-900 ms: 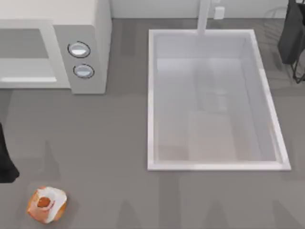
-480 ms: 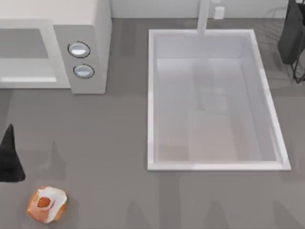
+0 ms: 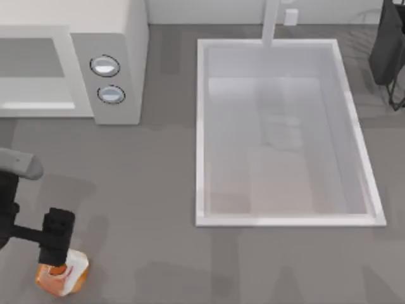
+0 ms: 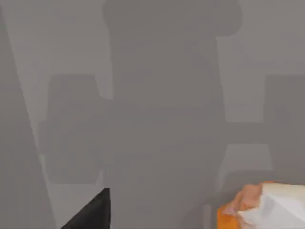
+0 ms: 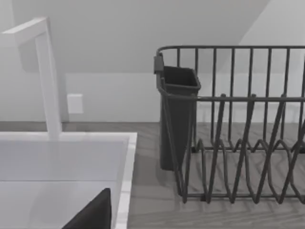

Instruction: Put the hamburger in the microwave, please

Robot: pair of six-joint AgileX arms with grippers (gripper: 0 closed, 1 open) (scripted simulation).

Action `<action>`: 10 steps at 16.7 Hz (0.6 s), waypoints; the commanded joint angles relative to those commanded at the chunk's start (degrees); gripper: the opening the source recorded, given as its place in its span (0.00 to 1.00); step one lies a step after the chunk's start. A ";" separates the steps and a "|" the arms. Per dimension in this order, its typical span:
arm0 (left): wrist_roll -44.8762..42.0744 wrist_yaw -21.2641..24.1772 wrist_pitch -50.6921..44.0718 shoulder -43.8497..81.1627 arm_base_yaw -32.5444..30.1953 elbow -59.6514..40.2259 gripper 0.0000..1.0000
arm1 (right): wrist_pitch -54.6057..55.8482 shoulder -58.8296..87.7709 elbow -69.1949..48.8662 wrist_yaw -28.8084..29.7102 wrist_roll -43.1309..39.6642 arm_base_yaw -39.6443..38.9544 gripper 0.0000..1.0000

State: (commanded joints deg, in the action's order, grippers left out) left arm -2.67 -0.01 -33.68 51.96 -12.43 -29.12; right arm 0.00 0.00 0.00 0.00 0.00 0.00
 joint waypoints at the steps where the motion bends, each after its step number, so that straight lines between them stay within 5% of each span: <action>1: -0.23 -0.01 -3.10 5.60 -1.05 -2.47 1.00 | 0.00 0.00 0.00 0.00 0.00 0.00 1.00; 10: -1.67 0.07 -20.89 30.47 -7.96 -18.36 1.00 | 0.00 0.00 0.00 0.00 0.00 0.00 1.00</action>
State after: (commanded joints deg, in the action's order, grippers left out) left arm -4.34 0.05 -54.56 82.43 -20.40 -47.48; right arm 0.00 0.00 0.00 0.00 0.00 0.00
